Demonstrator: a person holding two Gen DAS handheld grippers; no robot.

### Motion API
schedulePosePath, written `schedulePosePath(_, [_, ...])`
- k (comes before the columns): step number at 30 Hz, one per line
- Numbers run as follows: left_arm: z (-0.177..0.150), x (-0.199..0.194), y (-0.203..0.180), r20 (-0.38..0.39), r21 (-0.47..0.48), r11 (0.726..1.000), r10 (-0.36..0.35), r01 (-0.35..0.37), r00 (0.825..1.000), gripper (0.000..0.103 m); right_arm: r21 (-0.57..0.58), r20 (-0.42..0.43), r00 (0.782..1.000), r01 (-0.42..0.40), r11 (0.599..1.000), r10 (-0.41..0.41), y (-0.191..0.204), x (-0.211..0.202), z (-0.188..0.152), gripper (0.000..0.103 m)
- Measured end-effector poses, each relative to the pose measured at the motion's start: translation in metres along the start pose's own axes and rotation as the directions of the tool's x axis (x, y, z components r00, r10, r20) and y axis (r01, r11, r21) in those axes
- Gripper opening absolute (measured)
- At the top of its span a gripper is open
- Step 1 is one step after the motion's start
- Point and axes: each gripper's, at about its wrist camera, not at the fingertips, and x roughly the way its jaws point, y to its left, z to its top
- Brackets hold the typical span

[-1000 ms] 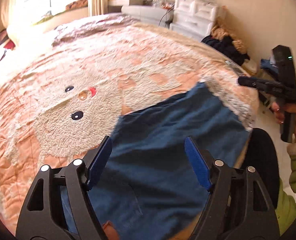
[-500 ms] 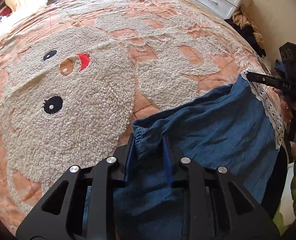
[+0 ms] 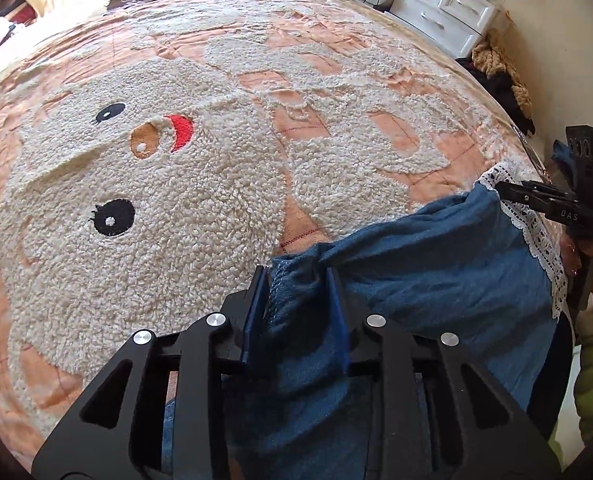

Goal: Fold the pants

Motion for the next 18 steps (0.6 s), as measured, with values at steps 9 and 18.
schedulePosePath(9, [0.007,-0.011,-0.009,0.087,-0.017,1.0,0.007,-0.005,0.996,0.003,-0.06,0.164,0.985,0.064,0.996,-0.054,0.017,-0.042,0.01,0.013])
schedulePosePath(18, [0.005,0.008,-0.007,0.058,-0.025,0.997,0.079,-0.078,0.995,0.01,0.024,-0.015,0.995,0.102,0.994,-0.102,0.0,0.005,0.015,0.033])
